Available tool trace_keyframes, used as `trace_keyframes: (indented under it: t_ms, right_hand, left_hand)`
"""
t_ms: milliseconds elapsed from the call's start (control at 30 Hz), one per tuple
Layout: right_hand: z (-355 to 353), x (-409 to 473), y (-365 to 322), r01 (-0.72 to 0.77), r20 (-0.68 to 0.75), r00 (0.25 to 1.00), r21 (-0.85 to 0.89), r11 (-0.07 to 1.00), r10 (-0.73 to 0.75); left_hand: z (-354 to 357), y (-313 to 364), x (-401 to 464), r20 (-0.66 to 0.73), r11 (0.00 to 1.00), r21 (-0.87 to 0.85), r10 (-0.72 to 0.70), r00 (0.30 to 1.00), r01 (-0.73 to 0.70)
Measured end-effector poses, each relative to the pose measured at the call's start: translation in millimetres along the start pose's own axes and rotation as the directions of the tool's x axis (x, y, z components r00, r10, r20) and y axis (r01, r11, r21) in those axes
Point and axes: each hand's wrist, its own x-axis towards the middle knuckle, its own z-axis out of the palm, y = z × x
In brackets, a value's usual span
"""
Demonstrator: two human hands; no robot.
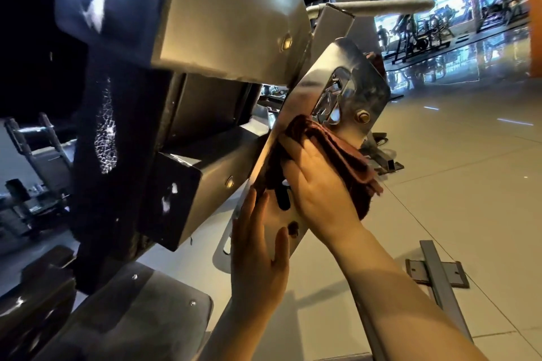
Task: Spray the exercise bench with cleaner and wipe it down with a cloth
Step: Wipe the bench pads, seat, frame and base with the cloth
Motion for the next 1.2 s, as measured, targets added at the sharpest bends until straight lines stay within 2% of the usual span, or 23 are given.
trace_keyframes:
  t_ms: [100, 200, 333, 467, 533, 600, 633, 667, 733, 800, 867, 933, 1100, 1200]
  right_hand:
    - [3.9, -20.9, 0.0, 0.106, 0.079, 0.991, 0.035, 0.994, -0.109]
    - [-3.5, -22.1, 13.9, 0.083, 0.076, 0.994, 0.002, 0.997, -0.083]
    - [-8.6, -14.4, 21.4, -0.005, 0.007, 1.0, -0.116, 0.993, 0.005]
    - [-4.0, -41.0, 3.7, -0.182, -0.057, 0.98, 0.108, 0.977, 0.189]
    - [-10.9, -69.7, -4.9, -0.367, -0.097, 0.911, 0.252, 0.895, 0.401]
    - [-23.0, -101.2, -12.2, -0.512, -0.166, 0.804, 0.296, 0.807, 0.571]
    - [-29.2, -114.0, -16.2, -0.543, -0.188, 0.78, 0.27, 0.795, 0.597]
    - [-33.2, -122.6, -18.7, -0.54, -0.197, 0.79, 0.225, 0.811, 0.58]
    - [-33.7, -120.7, -16.7, -0.45, -0.168, 0.868, 0.127, 0.884, 0.467]
    - [-20.4, -103.6, -7.3, -0.301, -0.156, 0.941, 0.022, 0.953, 0.301]
    - [0.2, -93.8, 0.7, -0.238, -0.148, 0.962, -0.046, 0.97, 0.229]
    - [19.7, -103.2, 5.5, -0.259, -0.14, 0.959, -0.073, 0.963, 0.247]
    - [44.3, -168.3, -2.8, -0.338, -0.109, 0.941, -0.289, 0.896, 0.32]
    - [42.3, -208.1, -15.6, -0.396, -0.02, 0.911, -0.327, 0.858, 0.412]
  left_hand:
    - [5.8, -11.0, -2.4, 0.016, 0.998, 0.027, 0.05, 0.999, -0.051]
    - [12.5, -17.5, -5.7, 0.018, 0.983, 0.089, 0.158, 0.987, -0.159]
    - [12.6, -20.9, -4.9, 0.047, 0.968, 0.1, 0.226, 0.973, -0.23]
    - [5.3, -35.2, -9.3, 0.141, 0.949, 0.198, 0.222, 0.965, -0.247]
    - [2.6, -39.8, -11.0, 0.183, 0.942, 0.213, 0.223, 0.957, -0.26]
    - [1.9, -42.6, -11.1, 0.22, 0.92, 0.22, 0.276, 0.936, -0.323]
    - [2.5, -44.0, -10.4, 0.237, 0.9, 0.231, 0.315, 0.919, -0.369]
    - [3.9, -45.2, -9.5, 0.25, 0.88, 0.242, 0.35, 0.903, -0.408]
    - [6.6, -46.6, -9.0, 0.265, 0.851, 0.269, 0.385, 0.884, -0.451]
    - [9.5, -48.7, -10.4, 0.296, 0.836, 0.283, 0.39, 0.872, -0.47]
    - [13.7, -49.9, -11.7, 0.319, 0.815, 0.309, 0.397, 0.861, -0.49]
    - [18.1, -51.3, -13.1, 0.323, 0.785, 0.361, 0.402, 0.857, -0.504]
    - [24.3, -56.1, -12.5, 0.315, 0.738, 0.433, 0.414, 0.854, -0.518]
    - [25.8, -55.0, -11.9, 0.327, 0.723, 0.454, 0.409, 0.852, -0.521]
